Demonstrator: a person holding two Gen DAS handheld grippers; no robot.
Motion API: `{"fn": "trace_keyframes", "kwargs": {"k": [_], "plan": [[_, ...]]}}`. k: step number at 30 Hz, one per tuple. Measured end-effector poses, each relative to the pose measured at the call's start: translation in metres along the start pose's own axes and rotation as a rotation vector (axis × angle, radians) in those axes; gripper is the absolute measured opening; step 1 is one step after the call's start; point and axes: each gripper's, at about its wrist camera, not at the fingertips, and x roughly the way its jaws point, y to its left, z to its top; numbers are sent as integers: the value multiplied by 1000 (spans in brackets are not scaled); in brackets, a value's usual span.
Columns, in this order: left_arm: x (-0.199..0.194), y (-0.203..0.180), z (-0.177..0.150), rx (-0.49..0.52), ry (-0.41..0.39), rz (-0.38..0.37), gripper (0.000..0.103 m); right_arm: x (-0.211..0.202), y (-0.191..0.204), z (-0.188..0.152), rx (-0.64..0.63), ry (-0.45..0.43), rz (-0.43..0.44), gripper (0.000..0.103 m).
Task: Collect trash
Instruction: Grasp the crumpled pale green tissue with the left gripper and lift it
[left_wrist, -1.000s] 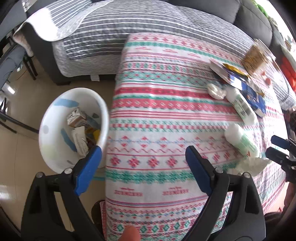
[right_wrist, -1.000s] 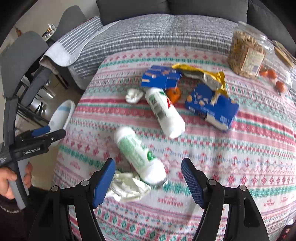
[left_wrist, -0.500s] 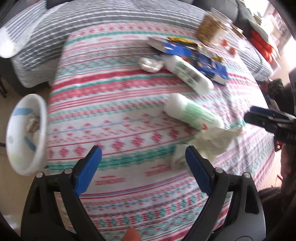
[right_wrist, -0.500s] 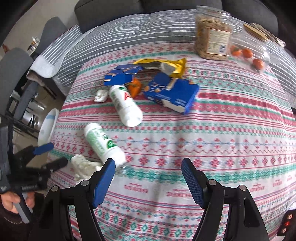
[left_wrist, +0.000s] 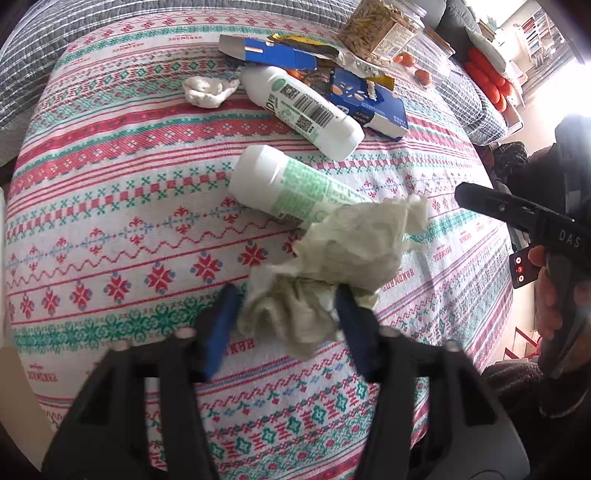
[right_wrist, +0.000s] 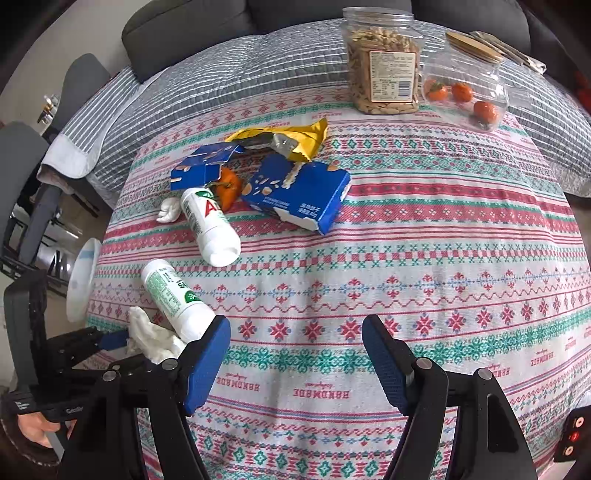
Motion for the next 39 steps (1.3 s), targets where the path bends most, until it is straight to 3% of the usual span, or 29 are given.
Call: {"fn": "trace_keyframes", "kwargs": {"k": [2, 5, 10, 16, 25, 32, 39], "plan": [[1, -2, 0, 8, 3, 4, 28, 1, -4, 1, 6, 1, -4, 75], [-7, -5, 5, 1, -14, 3, 24, 3, -9, 5, 16, 0, -14, 75], [-38, 13, 13, -48, -106, 11, 23, 6, -22, 17, 61, -16, -16, 75], [-62, 38, 23, -110, -202, 77, 23, 17, -31, 43, 140, -49, 2, 75], [-64, 71, 34, -161, -209, 118, 23, 50, -14, 75, 252, -54, 15, 75], [-67, 89, 40, -190, -221, 148, 23, 78, 1, 89, 323, -56, -56, 83], [-71, 100, 44, -186, -227, 169, 23, 93, 18, 96, 275, -64, -127, 91]]}}
